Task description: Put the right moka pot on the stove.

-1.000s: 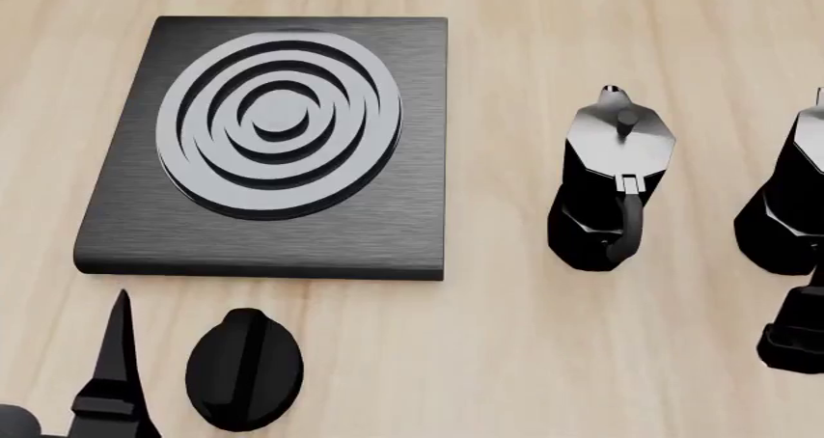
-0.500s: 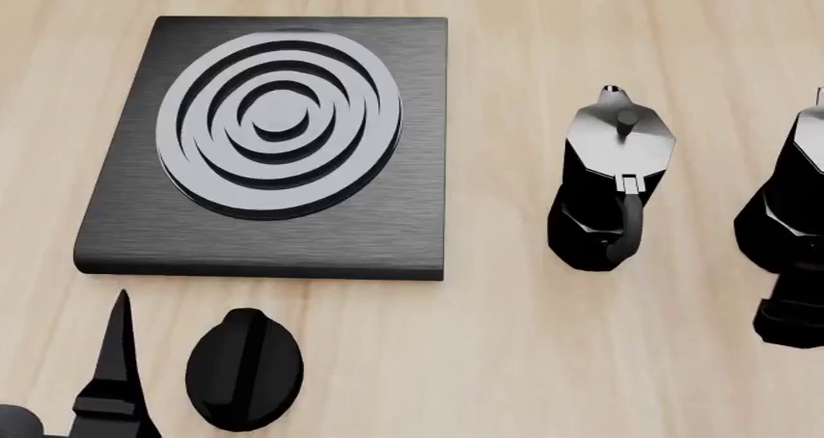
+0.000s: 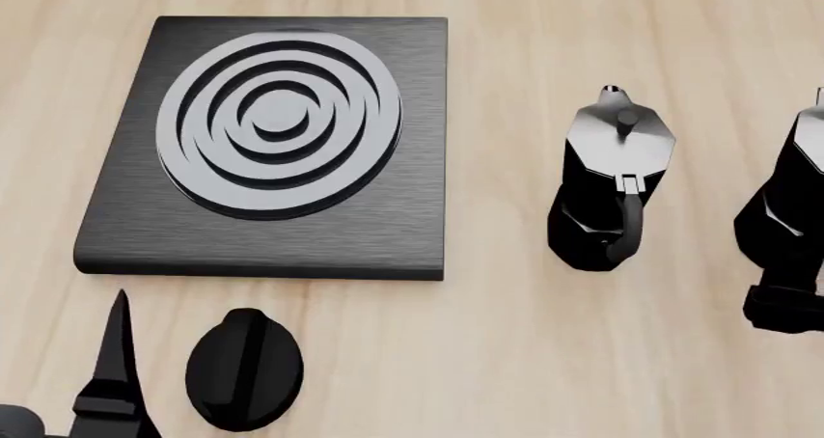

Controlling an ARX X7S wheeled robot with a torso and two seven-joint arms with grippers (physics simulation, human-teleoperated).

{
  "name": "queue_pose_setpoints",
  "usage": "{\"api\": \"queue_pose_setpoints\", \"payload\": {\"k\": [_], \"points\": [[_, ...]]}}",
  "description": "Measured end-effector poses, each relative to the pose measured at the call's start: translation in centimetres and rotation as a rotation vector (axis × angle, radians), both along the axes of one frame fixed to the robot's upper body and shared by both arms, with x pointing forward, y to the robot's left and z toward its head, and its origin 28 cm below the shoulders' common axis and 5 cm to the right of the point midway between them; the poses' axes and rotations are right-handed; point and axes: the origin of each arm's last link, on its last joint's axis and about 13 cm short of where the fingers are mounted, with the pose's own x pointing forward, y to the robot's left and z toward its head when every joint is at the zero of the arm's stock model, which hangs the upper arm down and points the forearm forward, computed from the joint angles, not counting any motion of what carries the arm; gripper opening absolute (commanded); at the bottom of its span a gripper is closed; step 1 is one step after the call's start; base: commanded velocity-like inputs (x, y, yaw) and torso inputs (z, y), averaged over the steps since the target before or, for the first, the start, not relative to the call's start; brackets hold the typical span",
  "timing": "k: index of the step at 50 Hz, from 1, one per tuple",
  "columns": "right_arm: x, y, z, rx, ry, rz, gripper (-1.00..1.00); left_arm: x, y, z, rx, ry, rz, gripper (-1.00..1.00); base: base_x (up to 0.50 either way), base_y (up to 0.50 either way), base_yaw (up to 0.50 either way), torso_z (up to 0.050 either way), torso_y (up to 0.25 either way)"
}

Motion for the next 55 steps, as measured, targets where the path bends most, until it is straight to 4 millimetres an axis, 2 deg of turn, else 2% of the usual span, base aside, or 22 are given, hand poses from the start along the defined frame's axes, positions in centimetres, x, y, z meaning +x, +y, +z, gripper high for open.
{"api": "queue_pose_setpoints", "payload": {"k": [19, 20, 38, 55], "points": [[1.2, -0.2, -0.8, 0.006, 0.025, -0.010, 1.00, 0.0, 0.0, 0.0, 0.001, 0.000, 0.002, 1.00, 0.00, 0.00, 0.00, 0.000, 0.000], [1.3, -0.2, -0.9, 0.006, 0.027, -0.011, -1.00, 0.0, 0.0, 0.0, 0.001, 0.000, 0.002, 1.00, 0.00, 0.00, 0.00, 0.000, 0.000], [0.9, 0.4, -0.9, 0.033, 0.019, 0.016, -1.00, 0.0, 0.0, 0.0, 0.003, 0.002, 0.002, 1.00, 0.00, 0.00, 0.00, 0.000, 0.000], [-1.3, 1.0, 0.7, 0.018, -0.022, 0.026, -1.00, 0.0, 0.0, -0.1, 0.008, -0.001, 0.008, 1.00, 0.00, 0.00, 0.00, 0.000, 0.000]]}}
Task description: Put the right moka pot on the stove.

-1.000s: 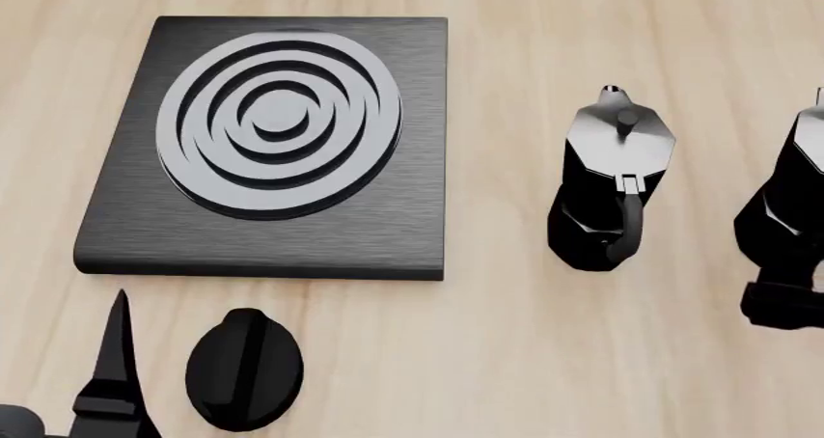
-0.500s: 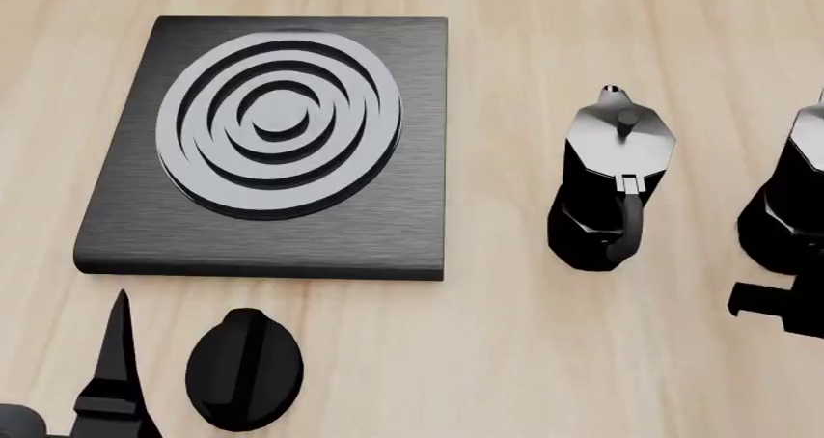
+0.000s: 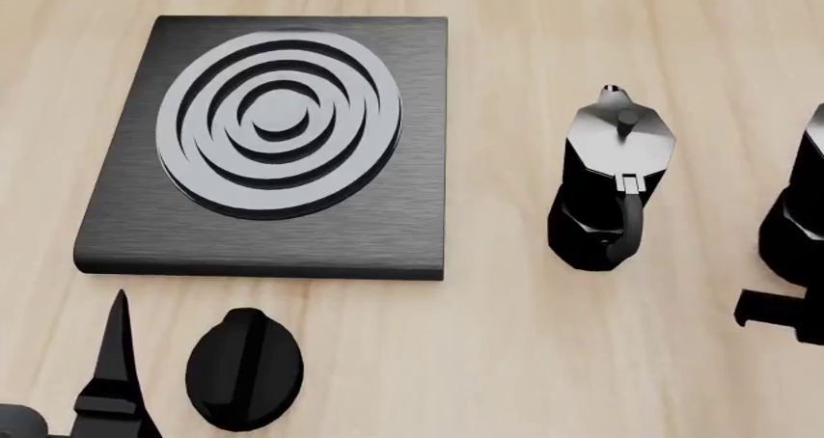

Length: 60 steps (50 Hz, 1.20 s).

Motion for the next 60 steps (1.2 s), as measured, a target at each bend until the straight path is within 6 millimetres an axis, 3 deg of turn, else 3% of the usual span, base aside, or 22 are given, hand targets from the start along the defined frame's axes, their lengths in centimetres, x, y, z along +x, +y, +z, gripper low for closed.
{"api": "queue_pose_setpoints", "payload": {"k": [34, 60], "points": [[-6.2, 2.1, 1.2, -0.009, -0.062, 0.014, -1.00, 0.0, 0.0, 0.0, 0.000, 0.006, 0.003, 1.00, 0.00, 0.00, 0.00, 0.000, 0.001], [-10.5, 4.1, 0.6, -0.034, -0.093, 0.078, -1.00, 0.0, 0.0, -0.1, -0.002, 0.011, 0.004, 1.00, 0.00, 0.00, 0.00, 0.000, 0.001]]}}
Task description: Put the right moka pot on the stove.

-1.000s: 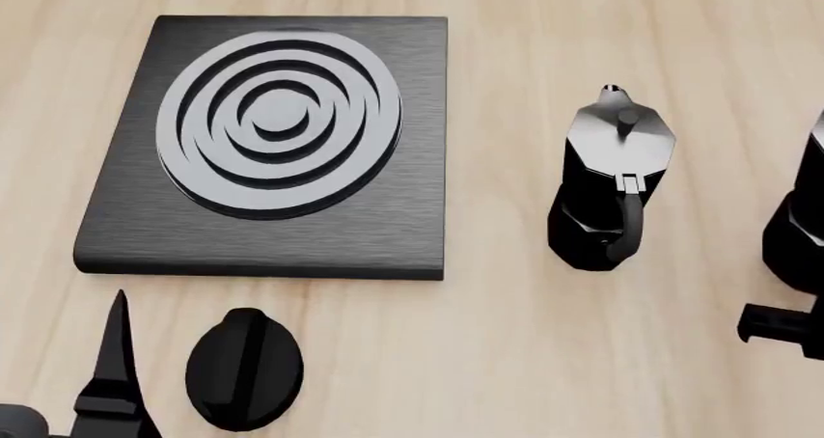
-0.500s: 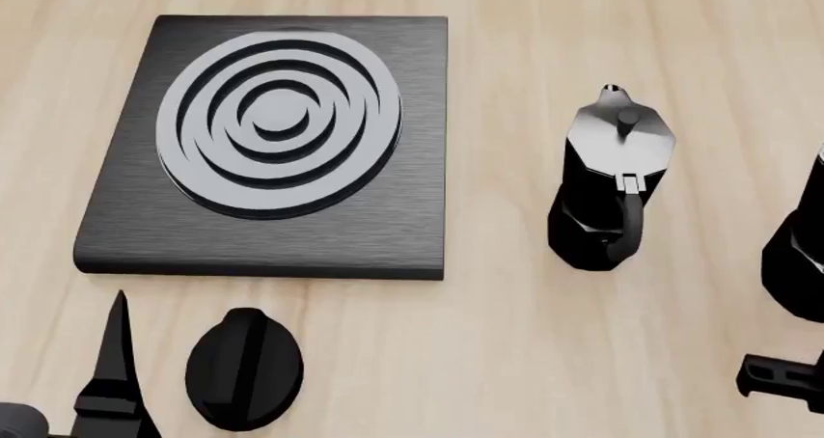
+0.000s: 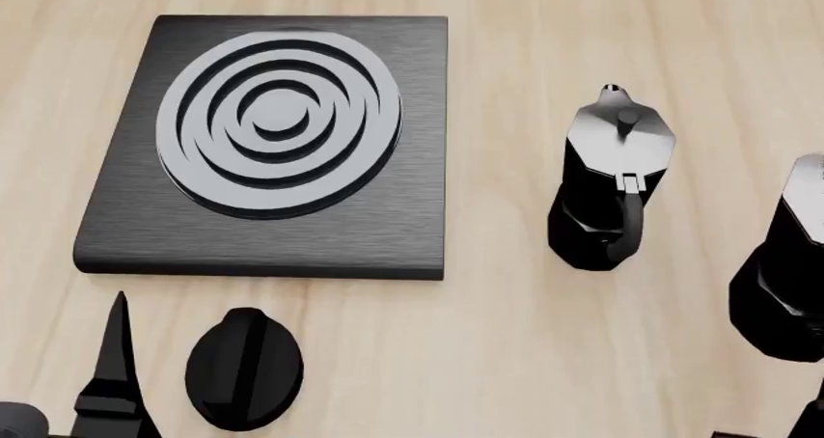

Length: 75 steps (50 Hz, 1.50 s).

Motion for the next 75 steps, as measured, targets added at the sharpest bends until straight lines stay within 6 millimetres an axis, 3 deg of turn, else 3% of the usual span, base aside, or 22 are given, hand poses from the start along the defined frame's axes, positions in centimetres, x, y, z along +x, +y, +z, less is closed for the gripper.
{"api": "queue_pose_setpoints", "payload": {"k": [30, 75], "points": [[-2.7, 1.9, -0.9, -0.040, 0.000, 0.098, -1.00, 0.0, 0.0, 0.0, -0.001, 0.000, 0.002, 1.00, 0.00, 0.00, 0.00, 0.001, 0.001], [-0.2, 6.8, -0.3, -0.102, 0.009, 0.353, -1.00, 0.0, 0.0, 0.0, -0.005, -0.001, -0.002, 1.00, 0.00, 0.00, 0.00, 0.000, 0.001]]}}
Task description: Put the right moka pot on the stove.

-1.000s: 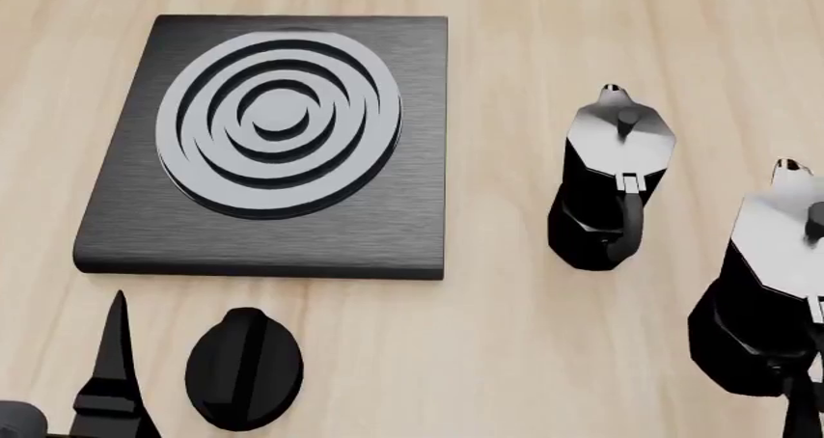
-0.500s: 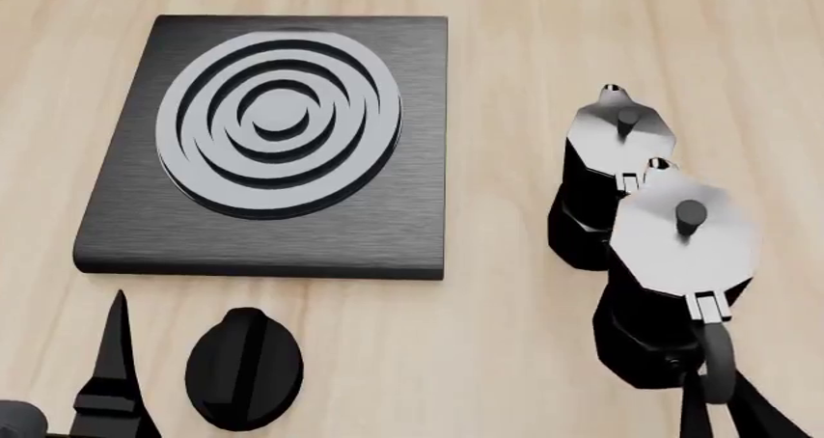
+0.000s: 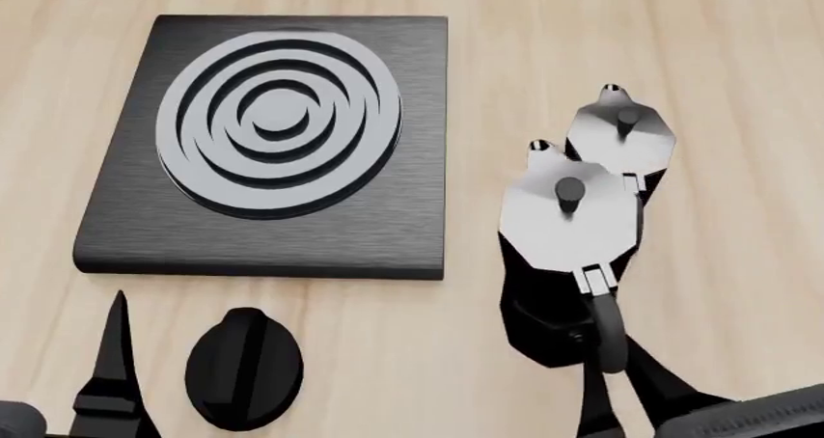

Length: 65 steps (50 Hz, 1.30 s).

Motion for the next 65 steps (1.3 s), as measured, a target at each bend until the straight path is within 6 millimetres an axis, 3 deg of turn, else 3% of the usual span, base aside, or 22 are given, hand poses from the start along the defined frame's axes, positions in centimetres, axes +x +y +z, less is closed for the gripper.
{"api": "queue_pose_setpoints", "payload": {"k": [26, 65], "points": [[2.1, 1.9, 0.1, -0.004, 0.002, 0.089, -1.00, 0.0, 0.0, 0.1, -0.003, -0.003, -0.004, 1.00, 0.00, 0.00, 0.00, 0.000, 0.001], [6.8, 4.8, 2.5, 0.014, -0.002, 0.204, -1.00, -0.1, 0.0, 0.1, -0.007, -0.002, -0.009, 1.00, 0.00, 0.00, 0.00, 0.000, 0.001]]}}
